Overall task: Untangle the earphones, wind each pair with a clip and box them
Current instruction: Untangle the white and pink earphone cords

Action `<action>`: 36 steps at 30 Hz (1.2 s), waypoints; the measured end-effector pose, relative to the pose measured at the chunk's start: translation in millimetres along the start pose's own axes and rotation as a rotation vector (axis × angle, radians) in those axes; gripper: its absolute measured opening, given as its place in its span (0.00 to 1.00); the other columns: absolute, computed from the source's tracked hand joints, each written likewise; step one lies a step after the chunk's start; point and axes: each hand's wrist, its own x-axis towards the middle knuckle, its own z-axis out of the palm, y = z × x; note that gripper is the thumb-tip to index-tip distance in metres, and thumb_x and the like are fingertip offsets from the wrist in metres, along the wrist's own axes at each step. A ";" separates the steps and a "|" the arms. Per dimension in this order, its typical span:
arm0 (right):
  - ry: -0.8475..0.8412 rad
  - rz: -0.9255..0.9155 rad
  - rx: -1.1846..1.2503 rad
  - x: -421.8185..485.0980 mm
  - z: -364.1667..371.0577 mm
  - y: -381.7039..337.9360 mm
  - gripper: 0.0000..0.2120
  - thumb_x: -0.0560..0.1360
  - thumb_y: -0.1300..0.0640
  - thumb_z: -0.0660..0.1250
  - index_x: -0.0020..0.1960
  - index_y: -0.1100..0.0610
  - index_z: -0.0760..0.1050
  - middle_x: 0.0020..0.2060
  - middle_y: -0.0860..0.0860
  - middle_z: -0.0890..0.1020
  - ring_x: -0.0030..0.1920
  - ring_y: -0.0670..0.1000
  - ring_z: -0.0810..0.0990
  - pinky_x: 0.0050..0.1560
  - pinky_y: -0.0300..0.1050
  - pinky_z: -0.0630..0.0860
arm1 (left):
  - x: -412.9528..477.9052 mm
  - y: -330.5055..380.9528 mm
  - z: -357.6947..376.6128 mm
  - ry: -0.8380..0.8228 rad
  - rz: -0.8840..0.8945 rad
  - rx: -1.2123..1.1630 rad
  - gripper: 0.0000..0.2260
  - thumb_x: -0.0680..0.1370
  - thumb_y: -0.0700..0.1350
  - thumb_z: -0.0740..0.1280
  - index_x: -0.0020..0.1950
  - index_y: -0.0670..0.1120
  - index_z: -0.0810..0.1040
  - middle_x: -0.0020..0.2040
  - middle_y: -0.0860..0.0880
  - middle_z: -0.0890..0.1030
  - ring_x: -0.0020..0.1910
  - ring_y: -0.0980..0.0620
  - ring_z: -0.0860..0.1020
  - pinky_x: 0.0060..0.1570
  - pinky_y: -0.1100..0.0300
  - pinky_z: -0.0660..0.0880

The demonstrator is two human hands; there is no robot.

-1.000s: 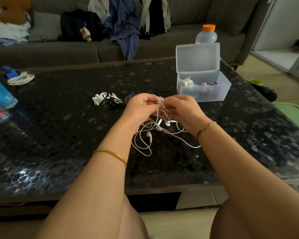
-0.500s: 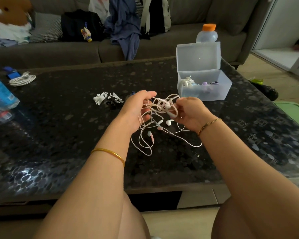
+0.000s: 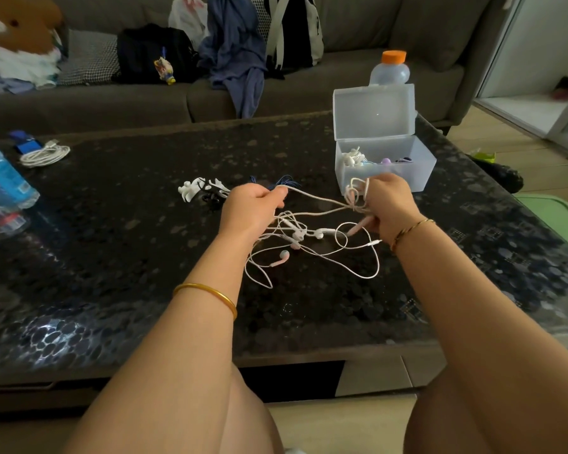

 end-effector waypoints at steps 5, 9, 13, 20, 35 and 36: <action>0.152 -0.382 -0.917 15.5 -20.7 7.0 0.27 0.81 0.59 0.53 0.78 0.50 0.48 0.62 0.58 0.74 0.59 0.58 0.76 0.61 0.55 0.75 | -1.8 3.3 -3.5 -0.280 -0.238 -0.130 0.09 0.77 0.50 0.69 0.46 0.44 0.83 0.37 0.50 0.76 0.30 0.56 0.71 0.26 0.63 0.67; 0.098 -0.250 -1.202 13.8 -21.3 3.3 0.35 0.78 0.62 0.60 0.78 0.48 0.46 0.59 0.58 0.72 0.57 0.60 0.75 0.59 0.57 0.75 | 0.8 -0.6 -4.4 -0.375 -0.349 -0.403 0.06 0.77 0.41 0.68 0.52 0.41 0.80 0.30 0.50 0.75 0.23 0.59 0.63 0.18 0.68 0.56; 0.063 -0.505 -1.335 -5.1 -17.6 2.0 0.19 0.77 0.62 0.61 0.67 0.53 0.72 0.72 0.58 0.63 0.64 0.62 0.68 0.65 0.55 0.69 | -0.9 5.1 0.7 -0.353 -0.411 -0.541 0.05 0.80 0.38 0.63 0.49 0.39 0.79 0.32 0.48 0.78 0.22 0.60 0.64 0.16 0.70 0.58; -0.671 -0.449 -0.829 -44.9 1.1 -4.9 0.25 0.72 0.52 0.71 0.65 0.53 0.67 0.48 0.49 0.82 0.48 0.45 0.81 0.50 0.38 0.77 | -1.8 14.3 0.8 -0.379 -0.386 -0.840 0.07 0.82 0.39 0.60 0.52 0.39 0.76 0.37 0.46 0.77 0.27 0.57 0.72 0.24 0.69 0.69; 0.113 -0.385 -0.865 13.8 -24.8 0.4 0.21 0.79 0.59 0.59 0.71 0.58 0.67 0.49 0.60 0.81 0.47 0.59 0.82 0.51 0.56 0.80 | 4.7 7.8 6.6 -0.207 -0.248 0.420 0.18 0.72 0.31 0.62 0.61 0.41 0.75 0.57 0.42 0.77 0.47 0.47 0.76 0.45 0.56 0.74; 0.116 -0.374 -0.908 15.4 -27.0 0.4 0.21 0.79 0.60 0.59 0.71 0.58 0.66 0.52 0.60 0.80 0.50 0.60 0.81 0.54 0.56 0.79 | 3.3 7.7 7.4 -0.246 -0.238 0.447 0.18 0.72 0.31 0.62 0.62 0.41 0.75 0.58 0.42 0.76 0.50 0.46 0.76 0.47 0.56 0.75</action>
